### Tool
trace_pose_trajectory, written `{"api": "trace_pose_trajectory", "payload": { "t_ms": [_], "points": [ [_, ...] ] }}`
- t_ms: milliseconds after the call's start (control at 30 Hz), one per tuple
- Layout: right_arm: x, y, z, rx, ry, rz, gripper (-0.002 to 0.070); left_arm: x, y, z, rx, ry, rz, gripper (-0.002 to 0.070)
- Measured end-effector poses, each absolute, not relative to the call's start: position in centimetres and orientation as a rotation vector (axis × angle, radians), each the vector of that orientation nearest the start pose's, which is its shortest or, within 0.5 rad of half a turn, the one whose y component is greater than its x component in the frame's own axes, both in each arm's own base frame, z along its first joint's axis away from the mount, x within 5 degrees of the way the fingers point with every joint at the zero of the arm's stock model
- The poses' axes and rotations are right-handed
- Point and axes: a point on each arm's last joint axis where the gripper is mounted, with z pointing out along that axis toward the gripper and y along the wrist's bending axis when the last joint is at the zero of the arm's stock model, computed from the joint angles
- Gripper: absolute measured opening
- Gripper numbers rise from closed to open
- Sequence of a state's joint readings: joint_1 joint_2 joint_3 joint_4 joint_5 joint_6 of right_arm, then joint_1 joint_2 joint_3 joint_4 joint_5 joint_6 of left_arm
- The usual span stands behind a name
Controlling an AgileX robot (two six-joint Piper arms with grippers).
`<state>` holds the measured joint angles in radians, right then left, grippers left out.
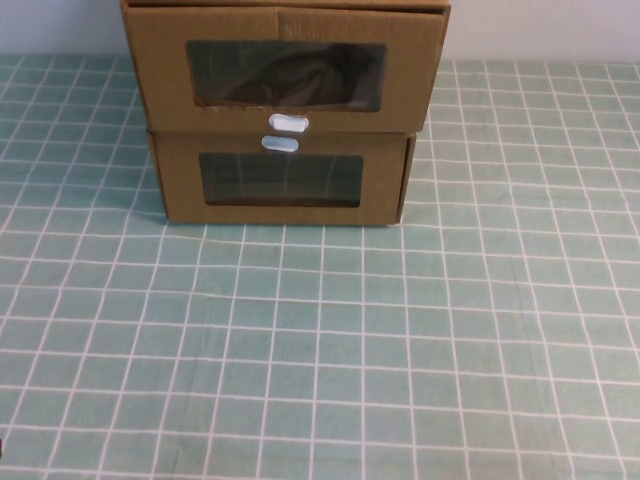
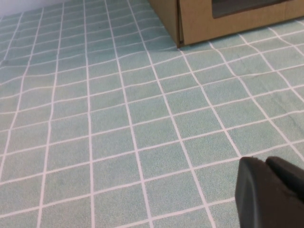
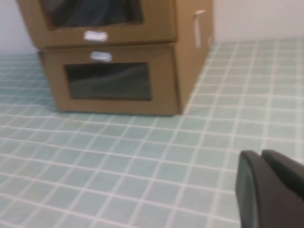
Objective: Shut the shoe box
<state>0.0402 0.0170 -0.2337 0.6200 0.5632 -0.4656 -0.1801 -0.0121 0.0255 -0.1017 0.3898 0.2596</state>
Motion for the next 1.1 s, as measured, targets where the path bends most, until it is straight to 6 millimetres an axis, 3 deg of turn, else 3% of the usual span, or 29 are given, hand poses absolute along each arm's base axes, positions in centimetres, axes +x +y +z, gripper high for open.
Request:
{"api": "trace_pose_trajectory", "payload": {
  "t_ms": [233, 700, 1100],
  "points": [
    [4.0, 1.2, 24.3, -0.144, 1.721, 0.110, -0.0014, 5.1, -1.3, 17.0, 0.350, 1.852, -0.046, -0.0005],
    [5.4, 0.0, 17.8, 0.000, 1.817, 0.008, -0.0014, 5.1, -1.3, 17.0, 0.350, 1.852, -0.046, -0.0005],
    [5.3, -0.1, 17.4, 0.011, 1.847, -0.018, -0.0014, 5.0, -1.3, 17.0, 0.351, 1.856, -0.047, -0.0005]
  ]
}}
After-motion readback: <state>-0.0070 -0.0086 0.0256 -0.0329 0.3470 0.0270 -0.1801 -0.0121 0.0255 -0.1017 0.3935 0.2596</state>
